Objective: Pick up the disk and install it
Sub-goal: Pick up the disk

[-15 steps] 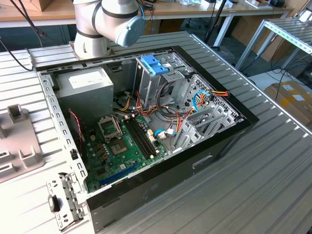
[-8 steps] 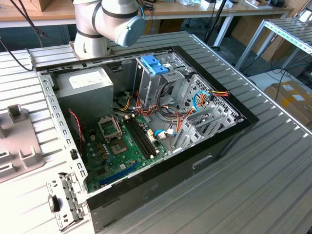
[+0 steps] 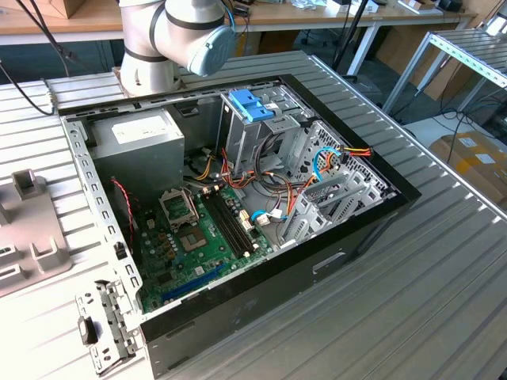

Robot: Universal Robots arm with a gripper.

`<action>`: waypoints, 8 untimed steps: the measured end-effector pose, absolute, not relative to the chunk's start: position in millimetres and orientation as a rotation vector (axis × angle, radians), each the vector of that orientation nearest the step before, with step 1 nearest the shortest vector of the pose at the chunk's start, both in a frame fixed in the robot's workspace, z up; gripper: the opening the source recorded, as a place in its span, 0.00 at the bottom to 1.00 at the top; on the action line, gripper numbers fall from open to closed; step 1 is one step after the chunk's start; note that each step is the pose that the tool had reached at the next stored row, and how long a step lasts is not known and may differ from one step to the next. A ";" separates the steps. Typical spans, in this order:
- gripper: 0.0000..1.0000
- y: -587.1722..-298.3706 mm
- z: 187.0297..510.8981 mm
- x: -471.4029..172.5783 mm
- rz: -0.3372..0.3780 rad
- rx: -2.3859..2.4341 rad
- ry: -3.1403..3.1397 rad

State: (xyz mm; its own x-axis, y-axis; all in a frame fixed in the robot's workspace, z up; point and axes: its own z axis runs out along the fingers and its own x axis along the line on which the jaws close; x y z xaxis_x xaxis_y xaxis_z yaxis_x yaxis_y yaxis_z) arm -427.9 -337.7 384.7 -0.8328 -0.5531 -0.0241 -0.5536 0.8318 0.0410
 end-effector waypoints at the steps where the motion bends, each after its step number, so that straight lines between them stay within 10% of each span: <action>1: 0.11 -337.7 384.7 -427.9 0.072 -0.911 2.994; 8: 0.11 -337.7 384.7 -427.9 0.073 -0.957 2.980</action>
State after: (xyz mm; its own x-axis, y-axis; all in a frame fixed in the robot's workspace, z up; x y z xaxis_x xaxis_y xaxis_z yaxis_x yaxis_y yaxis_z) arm -427.9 -337.7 384.7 -0.8131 -0.5816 -0.0241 -0.5821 0.8121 0.0409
